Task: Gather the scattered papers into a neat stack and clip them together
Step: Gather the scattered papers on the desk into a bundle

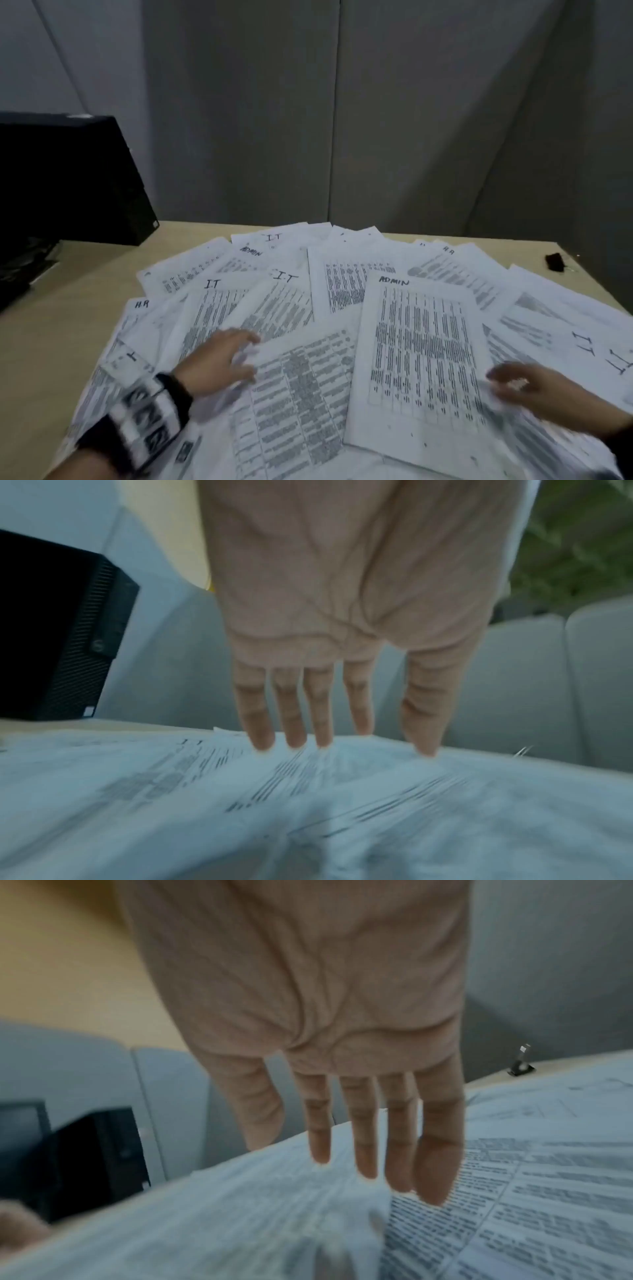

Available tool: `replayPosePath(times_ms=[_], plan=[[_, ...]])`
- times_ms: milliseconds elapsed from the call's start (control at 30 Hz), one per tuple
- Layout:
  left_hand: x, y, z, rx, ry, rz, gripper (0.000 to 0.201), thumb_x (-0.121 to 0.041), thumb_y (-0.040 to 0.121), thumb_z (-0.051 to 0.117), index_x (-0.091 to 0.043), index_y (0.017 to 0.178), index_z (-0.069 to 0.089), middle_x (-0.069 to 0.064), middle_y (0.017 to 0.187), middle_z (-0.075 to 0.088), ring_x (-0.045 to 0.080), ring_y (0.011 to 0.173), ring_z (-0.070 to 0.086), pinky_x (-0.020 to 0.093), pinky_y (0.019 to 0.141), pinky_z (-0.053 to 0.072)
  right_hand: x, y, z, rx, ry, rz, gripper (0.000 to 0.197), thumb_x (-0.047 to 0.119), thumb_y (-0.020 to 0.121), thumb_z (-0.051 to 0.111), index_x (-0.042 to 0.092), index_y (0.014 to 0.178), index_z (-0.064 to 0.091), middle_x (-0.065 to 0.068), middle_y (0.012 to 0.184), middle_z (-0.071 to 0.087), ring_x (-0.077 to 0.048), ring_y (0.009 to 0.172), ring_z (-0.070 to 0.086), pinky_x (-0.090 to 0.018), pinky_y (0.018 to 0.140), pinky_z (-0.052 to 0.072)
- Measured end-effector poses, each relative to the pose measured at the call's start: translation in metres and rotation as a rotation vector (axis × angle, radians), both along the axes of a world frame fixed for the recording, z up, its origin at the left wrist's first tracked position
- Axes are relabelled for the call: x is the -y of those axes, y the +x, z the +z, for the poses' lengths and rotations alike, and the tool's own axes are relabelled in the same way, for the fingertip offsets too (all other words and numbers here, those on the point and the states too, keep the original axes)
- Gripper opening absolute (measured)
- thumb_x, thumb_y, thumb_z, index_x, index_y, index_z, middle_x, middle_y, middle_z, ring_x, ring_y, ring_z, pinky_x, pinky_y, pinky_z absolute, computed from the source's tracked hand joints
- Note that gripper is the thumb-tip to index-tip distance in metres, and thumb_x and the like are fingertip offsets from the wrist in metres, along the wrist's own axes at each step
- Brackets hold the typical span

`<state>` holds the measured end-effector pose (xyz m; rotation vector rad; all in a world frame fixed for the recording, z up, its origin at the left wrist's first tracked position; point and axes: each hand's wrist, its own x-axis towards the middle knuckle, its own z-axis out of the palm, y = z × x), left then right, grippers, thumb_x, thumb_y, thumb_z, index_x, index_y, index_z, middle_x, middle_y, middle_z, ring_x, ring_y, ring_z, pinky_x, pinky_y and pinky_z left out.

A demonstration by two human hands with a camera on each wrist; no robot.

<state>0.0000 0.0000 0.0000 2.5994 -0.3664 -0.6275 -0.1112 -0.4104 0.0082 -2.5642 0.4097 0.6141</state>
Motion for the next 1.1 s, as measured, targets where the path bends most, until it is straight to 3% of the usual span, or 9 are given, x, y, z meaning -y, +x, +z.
replayPosePath(times_ms=[133,300,400,467,567,633,733,967,1100], plan=[[0.036,0.023,-0.019,-0.016,0.084,0.092,0.077,-0.044,0.077,0.069,-0.020,0.140,0.033,0.006,0.143,0.042,0.023,0.121,0.050,0.039,0.103,0.043,-0.007,0.027,-0.032,0.051,-0.198,-0.076,0.090,0.078,0.060,0.050,0.014,0.123,0.046,-0.003,0.105,0.056,-0.015,0.086,0.055,-0.022,0.069,0.045],[0.070,0.024,-0.034,-0.003,0.222,0.070,0.045,-0.037,0.079,0.070,-0.014,0.112,0.051,0.004,0.109,0.057,0.018,0.093,0.053,0.025,0.070,0.044,-0.018,0.046,-0.058,0.083,-0.254,-0.259,0.109,0.067,0.053,0.073,0.015,0.138,0.029,-0.016,0.132,0.048,-0.030,0.111,0.055,-0.041,0.090,0.051],[0.075,0.019,-0.034,-0.019,0.190,0.079,0.039,-0.031,0.085,0.064,-0.007,0.115,0.061,0.008,0.109,0.064,0.020,0.092,0.057,0.026,0.075,0.044,-0.022,0.049,-0.055,0.166,-0.012,-0.380,0.111,0.022,0.063,0.084,0.014,0.146,0.010,-0.021,0.134,0.047,-0.036,0.116,0.053,-0.043,0.094,0.048],[0.065,0.018,-0.031,-0.024,0.175,0.138,0.048,-0.032,0.088,0.059,-0.004,0.127,0.055,0.013,0.128,0.058,0.026,0.113,0.056,0.032,0.093,0.043,-0.016,0.050,-0.055,0.196,0.062,-0.455,0.109,0.007,0.067,0.080,0.011,0.147,0.006,-0.022,0.131,0.049,-0.036,0.113,0.054,-0.041,0.089,0.050],[0.040,0.023,-0.029,0.012,0.153,0.305,0.061,-0.032,0.093,0.052,-0.002,0.143,0.034,0.015,0.151,0.032,0.028,0.137,0.035,0.032,0.109,0.030,-0.006,0.053,-0.060,0.130,0.028,-0.470,0.087,0.019,0.069,0.081,0.000,0.137,0.031,-0.019,0.118,0.056,-0.030,0.100,0.055,-0.034,0.079,0.048],[0.021,0.034,-0.034,0.032,0.117,0.440,0.057,-0.027,0.093,0.053,0.002,0.140,0.036,0.018,0.146,0.038,0.032,0.132,0.040,0.034,0.106,0.034,-0.007,0.060,-0.060,0.088,-0.032,-0.424,0.084,0.042,0.062,0.081,0.001,0.126,0.046,-0.015,0.115,0.059,-0.028,0.101,0.056,-0.033,0.086,0.048],[0.005,0.050,-0.042,0.070,0.127,0.594,0.052,-0.023,0.095,0.049,0.005,0.137,0.038,0.022,0.142,0.041,0.035,0.132,0.038,0.035,0.107,0.033,-0.015,0.076,-0.062,0.057,-0.143,-0.370,0.108,0.059,0.052,0.080,0.007,0.136,0.035,-0.019,0.135,0.042,-0.034,0.120,0.047,-0.043,0.099,0.043],[0.017,0.069,-0.050,-0.052,0.002,0.625,0.048,-0.018,0.096,0.047,0.007,0.135,0.038,0.022,0.141,0.042,0.035,0.128,0.043,0.033,0.097,0.038,-0.008,0.118,-0.067,0.108,0.068,-0.578,0.119,0.018,0.057,0.087,0.009,0.146,0.009,-0.025,0.143,0.035,-0.044,0.127,0.040,-0.054,0.099,0.041],[0.037,0.060,-0.047,-0.151,-0.102,0.552,0.063,-0.021,0.082,0.069,0.005,0.133,0.043,0.022,0.139,0.046,0.036,0.126,0.046,0.036,0.099,0.041,-0.012,0.135,-0.055,0.168,0.049,-0.547,0.068,0.007,0.070,0.078,-0.011,0.126,0.045,-0.025,0.127,0.054,-0.037,0.117,0.053,-0.034,0.084,0.046]])
